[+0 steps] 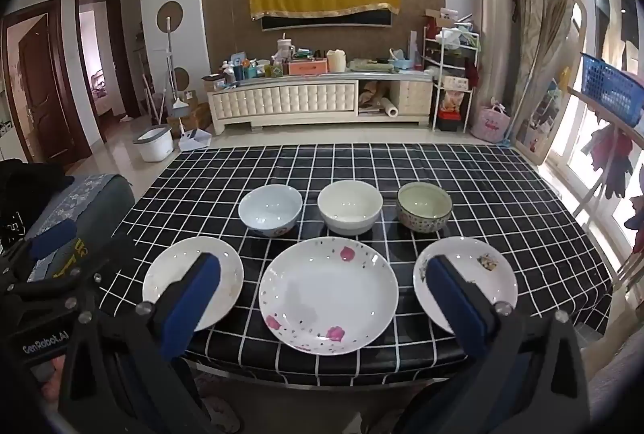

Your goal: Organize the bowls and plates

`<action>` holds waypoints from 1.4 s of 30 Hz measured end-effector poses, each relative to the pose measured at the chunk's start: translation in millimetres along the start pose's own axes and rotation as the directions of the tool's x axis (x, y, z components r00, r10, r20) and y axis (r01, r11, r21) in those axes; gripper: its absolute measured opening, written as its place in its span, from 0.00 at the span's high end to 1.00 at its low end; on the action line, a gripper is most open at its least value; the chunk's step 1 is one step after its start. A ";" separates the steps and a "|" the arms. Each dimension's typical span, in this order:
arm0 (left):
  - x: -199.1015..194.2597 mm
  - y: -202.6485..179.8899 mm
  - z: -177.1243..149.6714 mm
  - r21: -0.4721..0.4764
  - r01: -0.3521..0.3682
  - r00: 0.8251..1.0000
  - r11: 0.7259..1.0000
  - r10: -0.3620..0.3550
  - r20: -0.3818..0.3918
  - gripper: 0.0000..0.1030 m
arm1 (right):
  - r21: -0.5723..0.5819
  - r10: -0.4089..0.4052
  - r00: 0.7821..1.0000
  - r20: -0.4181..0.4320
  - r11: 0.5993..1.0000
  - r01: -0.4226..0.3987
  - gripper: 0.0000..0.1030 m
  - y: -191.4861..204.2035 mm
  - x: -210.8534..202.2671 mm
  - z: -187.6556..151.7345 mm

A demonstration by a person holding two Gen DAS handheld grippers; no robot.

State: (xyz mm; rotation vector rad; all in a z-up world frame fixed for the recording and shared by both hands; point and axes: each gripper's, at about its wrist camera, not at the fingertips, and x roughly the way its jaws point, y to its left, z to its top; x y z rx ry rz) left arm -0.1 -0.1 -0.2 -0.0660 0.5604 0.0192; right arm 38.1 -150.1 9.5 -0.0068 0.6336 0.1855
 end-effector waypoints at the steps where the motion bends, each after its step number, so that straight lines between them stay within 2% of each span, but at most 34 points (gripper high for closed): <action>1: -0.2 -0.4 -0.5 -0.002 0.000 1.000 1.000 0.000 0.000 0.00 | -0.002 -0.001 1.000 -0.001 1.000 0.001 0.00 -0.2 0.2 -0.4; 12: 1.5 2.4 -3.3 -0.013 0.002 1.000 1.000 -0.002 -0.021 0.00 | -0.008 0.005 1.000 -0.012 1.000 -0.005 0.00 9.2 1.1 3.3; 42: -1.4 -0.4 -5.0 0.004 -0.005 1.000 1.000 0.005 -0.028 0.00 | -0.011 0.025 0.999 -0.029 1.000 -0.025 0.00 2.1 1.2 -2.1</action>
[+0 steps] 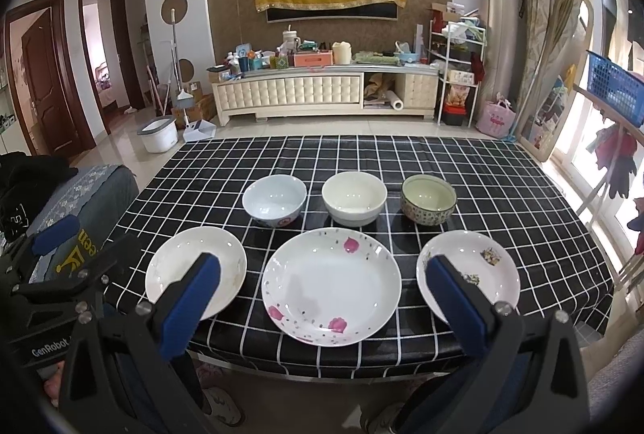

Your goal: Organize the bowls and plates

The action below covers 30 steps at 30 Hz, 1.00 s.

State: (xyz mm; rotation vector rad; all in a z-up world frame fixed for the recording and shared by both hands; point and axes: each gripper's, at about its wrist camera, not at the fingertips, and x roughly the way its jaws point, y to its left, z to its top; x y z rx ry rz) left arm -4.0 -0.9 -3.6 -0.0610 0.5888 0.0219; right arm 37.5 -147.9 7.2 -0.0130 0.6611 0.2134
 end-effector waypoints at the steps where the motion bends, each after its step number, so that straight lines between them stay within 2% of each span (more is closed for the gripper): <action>1: -0.1 0.0 -0.4 -0.001 0.001 1.000 1.000 -0.001 -0.001 0.00 | -0.002 0.006 1.000 0.001 1.000 -0.006 0.00 -0.4 0.2 0.0; 30: 4.3 -2.0 -3.7 0.008 -0.003 1.000 1.000 0.003 -0.019 0.00 | -0.014 0.018 1.000 -0.023 1.000 -0.019 0.00 -1.7 4.6 -3.4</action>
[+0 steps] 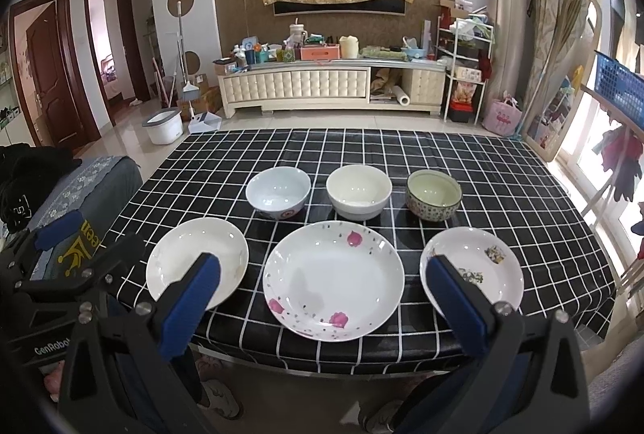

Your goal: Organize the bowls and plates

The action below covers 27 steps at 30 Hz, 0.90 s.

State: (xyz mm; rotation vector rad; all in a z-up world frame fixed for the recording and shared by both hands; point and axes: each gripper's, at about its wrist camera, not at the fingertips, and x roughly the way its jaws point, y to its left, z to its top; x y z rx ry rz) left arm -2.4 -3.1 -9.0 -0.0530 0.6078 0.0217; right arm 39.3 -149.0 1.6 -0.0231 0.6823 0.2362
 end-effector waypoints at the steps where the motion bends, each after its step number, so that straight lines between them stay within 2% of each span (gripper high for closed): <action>1: 0.0 -0.1 -0.1 0.000 -0.001 1.000 1.000 0.001 -0.001 0.00 | 0.000 0.000 1.000 -0.001 1.000 0.000 0.00 -0.3 -0.1 -0.3; 18: -0.1 -1.1 -1.5 0.006 0.005 1.000 1.000 -0.005 0.002 0.00 | -0.002 -0.002 1.000 -0.008 1.000 0.002 0.00 -0.7 1.6 1.5; 27: 1.0 1.5 2.5 0.018 0.015 1.000 1.000 -0.015 0.001 0.00 | -0.006 0.006 0.999 -0.033 1.000 -0.006 0.00 5.8 22.0 16.6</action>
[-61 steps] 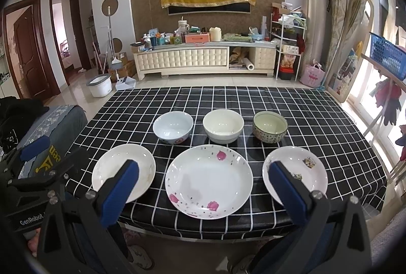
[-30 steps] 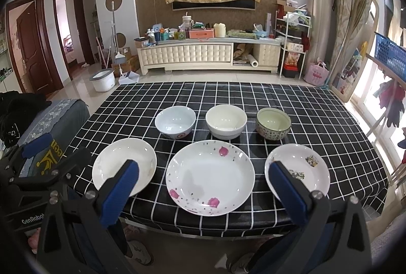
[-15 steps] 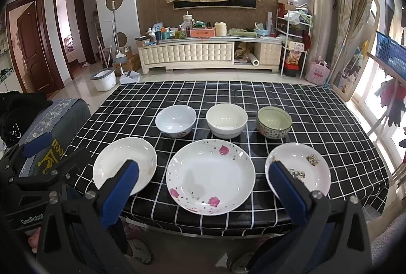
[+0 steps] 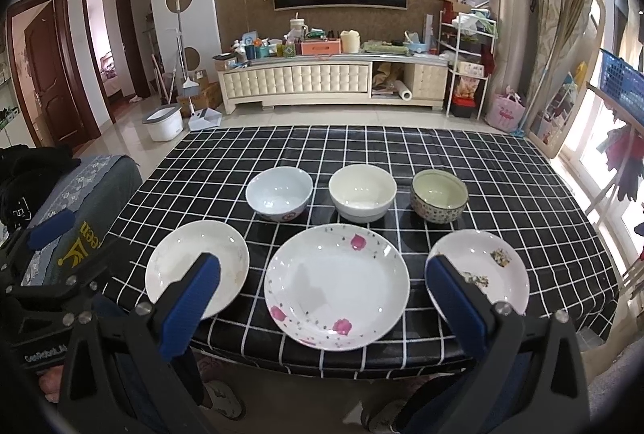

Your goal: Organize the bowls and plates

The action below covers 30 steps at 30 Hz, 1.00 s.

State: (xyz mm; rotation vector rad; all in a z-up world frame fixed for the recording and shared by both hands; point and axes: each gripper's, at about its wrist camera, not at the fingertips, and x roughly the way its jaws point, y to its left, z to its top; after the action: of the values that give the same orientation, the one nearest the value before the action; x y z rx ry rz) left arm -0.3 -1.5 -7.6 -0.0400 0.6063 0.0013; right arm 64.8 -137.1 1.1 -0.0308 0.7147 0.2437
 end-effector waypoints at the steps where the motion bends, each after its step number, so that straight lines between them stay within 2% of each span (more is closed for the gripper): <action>1: -0.2 1.6 1.3 0.004 -0.003 1.000 1.000 0.003 0.003 0.00 | -0.005 0.010 1.000 -0.011 1.000 -0.010 0.00 2.3 6.4 3.5; 5: 8.4 15.8 7.0 0.000 -0.035 0.999 0.999 0.035 -0.008 0.00 | -0.028 0.030 0.998 -0.061 0.999 -0.031 0.00 15.2 34.4 15.7; 10: 32.4 51.0 8.9 -0.049 -0.075 0.995 0.996 0.072 -0.064 0.00 | -0.094 0.085 0.992 -0.092 0.991 -0.094 0.00 41.3 71.3 20.0; 14: 53.2 81.1 2.2 -0.101 -0.089 0.991 0.991 0.078 -0.108 0.00 | -0.101 0.136 0.980 -0.144 0.983 -0.151 0.00 59.7 99.9 22.0; 20: 91.4 122.9 -17.4 -0.186 -0.149 0.970 0.971 0.107 -0.219 0.00 | -0.172 0.090 0.975 -0.204 0.977 -0.126 0.00 82.7 140.1 16.9; 27: 125.6 153.3 -39.2 -0.255 -0.148 0.947 0.956 0.062 -0.317 0.00 | -0.188 0.111 0.937 -0.331 0.965 -0.181 0.00 98.8 184.1 2.5; 30: 140.8 161.9 -49.0 -0.272 -0.152 0.931 0.950 0.045 -0.362 0.03 | -0.197 0.117 0.923 -0.365 0.960 -0.200 0.06 102.4 197.8 -4.2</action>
State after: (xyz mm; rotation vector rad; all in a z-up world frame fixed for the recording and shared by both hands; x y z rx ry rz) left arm 85.4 156.9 -134.1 -0.3067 0.9648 0.1881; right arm 182.4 3.6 -125.5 -0.2439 1.0445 0.4859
